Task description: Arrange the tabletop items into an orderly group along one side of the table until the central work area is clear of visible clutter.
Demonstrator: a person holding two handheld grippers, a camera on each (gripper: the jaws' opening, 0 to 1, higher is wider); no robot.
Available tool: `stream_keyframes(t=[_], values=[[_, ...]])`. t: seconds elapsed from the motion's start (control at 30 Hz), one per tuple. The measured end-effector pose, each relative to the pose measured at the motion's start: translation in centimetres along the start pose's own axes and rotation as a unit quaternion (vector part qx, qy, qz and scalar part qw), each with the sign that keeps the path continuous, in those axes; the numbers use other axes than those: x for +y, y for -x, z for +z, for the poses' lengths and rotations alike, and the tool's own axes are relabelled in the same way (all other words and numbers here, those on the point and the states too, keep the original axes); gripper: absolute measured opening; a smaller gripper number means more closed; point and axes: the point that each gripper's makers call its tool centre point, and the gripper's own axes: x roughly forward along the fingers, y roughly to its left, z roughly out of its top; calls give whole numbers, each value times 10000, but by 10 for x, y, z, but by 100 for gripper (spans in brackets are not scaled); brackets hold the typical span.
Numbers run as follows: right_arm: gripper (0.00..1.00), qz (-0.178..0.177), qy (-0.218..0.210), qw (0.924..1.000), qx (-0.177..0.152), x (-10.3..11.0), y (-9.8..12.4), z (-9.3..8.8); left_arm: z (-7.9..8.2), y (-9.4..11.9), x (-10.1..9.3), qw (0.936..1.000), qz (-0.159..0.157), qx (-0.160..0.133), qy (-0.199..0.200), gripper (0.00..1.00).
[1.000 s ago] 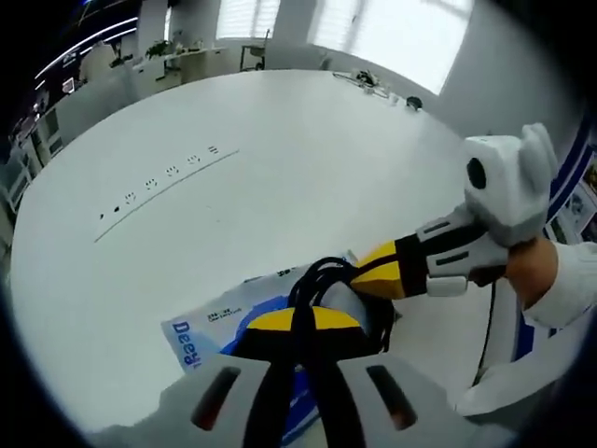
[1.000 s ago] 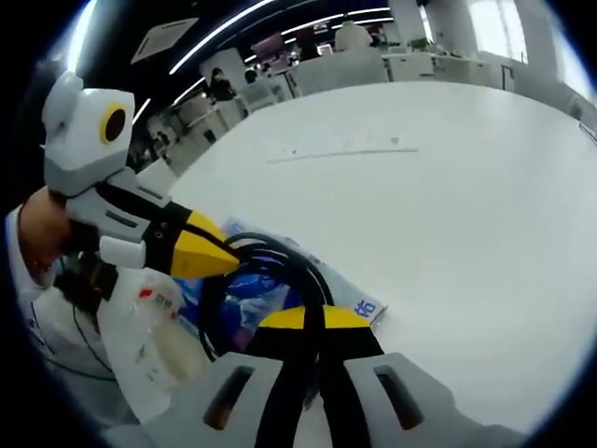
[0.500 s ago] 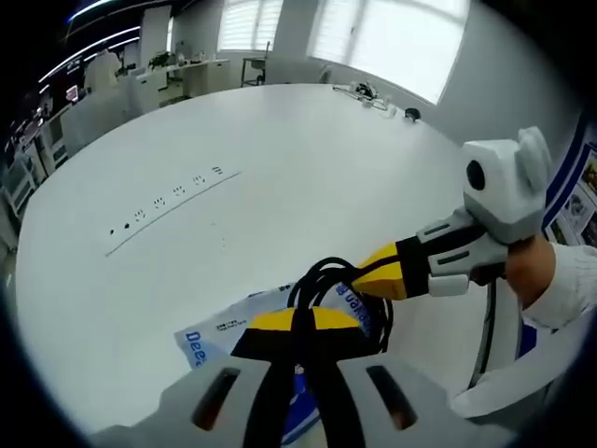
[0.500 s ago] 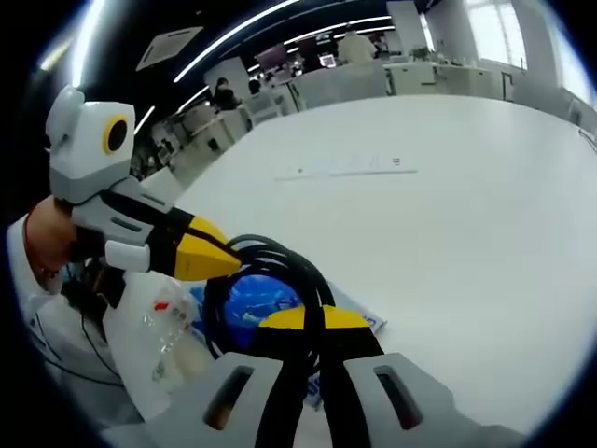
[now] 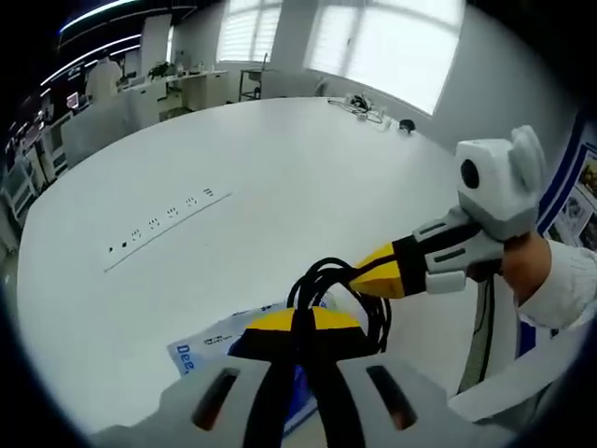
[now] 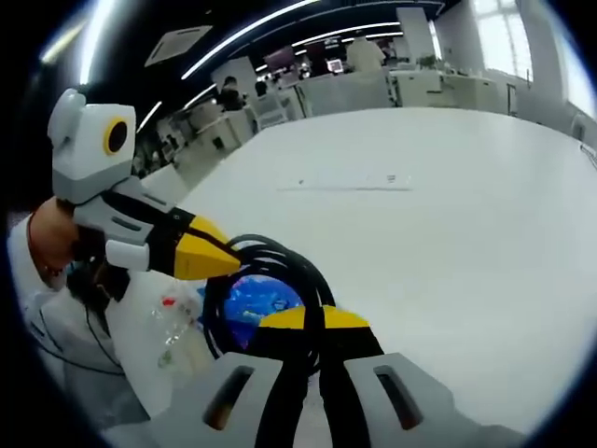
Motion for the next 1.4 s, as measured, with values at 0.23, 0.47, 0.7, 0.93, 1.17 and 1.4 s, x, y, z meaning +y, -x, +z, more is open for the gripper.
stream_keyframes(t=[0.23, 0.47, 0.7, 0.93, 1.17, 1.4], values=[[0, -103, 205, 9997, 103, -21, 20, 0, 11, -11, -24, 9999, -118, -99, -21, 1], [0, -231, 302, 9992, 153, -42, 39, -1, 23, -23, -45, 9995, -213, -216, 39, 1], [0, -314, 417, 9982, 307, -63, 52, -4, 29, -39, -60, 9988, -306, -311, 207, 1], [0, -361, 622, 9958, 567, -84, 55, -12, 34, -58, -75, 9969, -410, -433, 510, 1], [0, -376, 822, 9929, 779, -103, 56, -18, 32, -79, -80, 9966, -426, -335, 618, 1], [0, -256, 963, 9890, 1091, -126, 51, -26, 30, -102, -88, 9971, -369, -232, 629, 1]])
